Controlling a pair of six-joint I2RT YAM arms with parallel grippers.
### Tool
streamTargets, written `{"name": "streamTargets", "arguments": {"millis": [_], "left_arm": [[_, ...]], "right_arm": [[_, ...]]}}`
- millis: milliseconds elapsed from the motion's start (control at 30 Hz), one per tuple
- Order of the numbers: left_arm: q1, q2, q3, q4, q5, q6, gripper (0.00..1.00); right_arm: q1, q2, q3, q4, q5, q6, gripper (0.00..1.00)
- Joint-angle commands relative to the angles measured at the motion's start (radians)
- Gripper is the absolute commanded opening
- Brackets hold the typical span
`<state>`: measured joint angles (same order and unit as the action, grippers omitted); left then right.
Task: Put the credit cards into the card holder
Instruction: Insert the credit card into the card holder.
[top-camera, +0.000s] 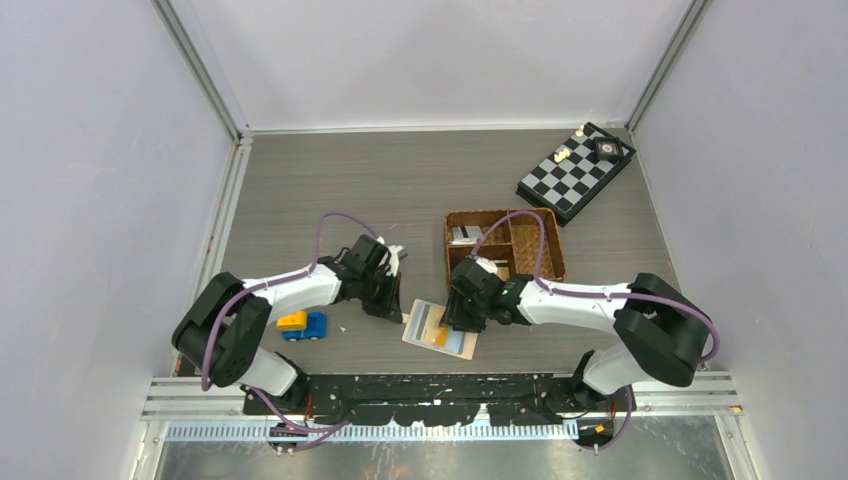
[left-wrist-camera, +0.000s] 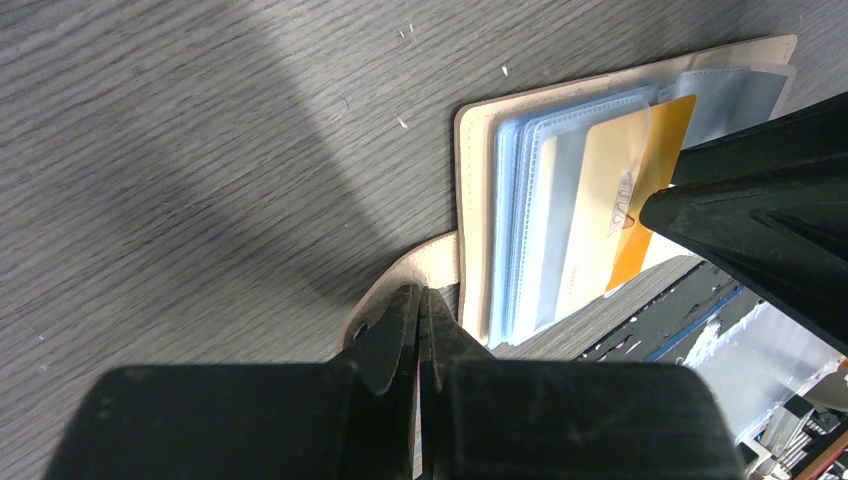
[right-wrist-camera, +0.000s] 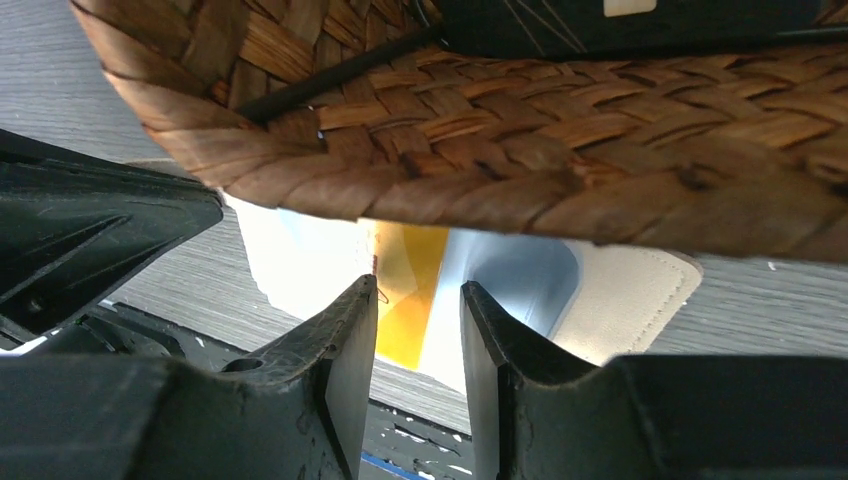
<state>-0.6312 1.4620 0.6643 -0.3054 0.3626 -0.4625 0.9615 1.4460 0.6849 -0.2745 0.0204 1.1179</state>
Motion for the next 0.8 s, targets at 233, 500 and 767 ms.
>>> {"name": "streamTargets", "arguments": {"millis": [233,500,767], "left_arm": [[-0.005,-0.010,-0.015,0.012,-0.012,0.020,0.00],[-0.012,-0.015,-0.015,0.014,-0.002,0.014,0.00],[-0.035,-0.056,-0.034,0.035,0.009,-0.049,0.00]], "right_arm": [[0.013,0.051,0.064,0.048,0.017,0.006,0.39],[0.033,0.083,0.117,0.024,0.040,0.002,0.37],[0.067,0.114,0.179,-0.007,0.105,0.035,0.37]]}}
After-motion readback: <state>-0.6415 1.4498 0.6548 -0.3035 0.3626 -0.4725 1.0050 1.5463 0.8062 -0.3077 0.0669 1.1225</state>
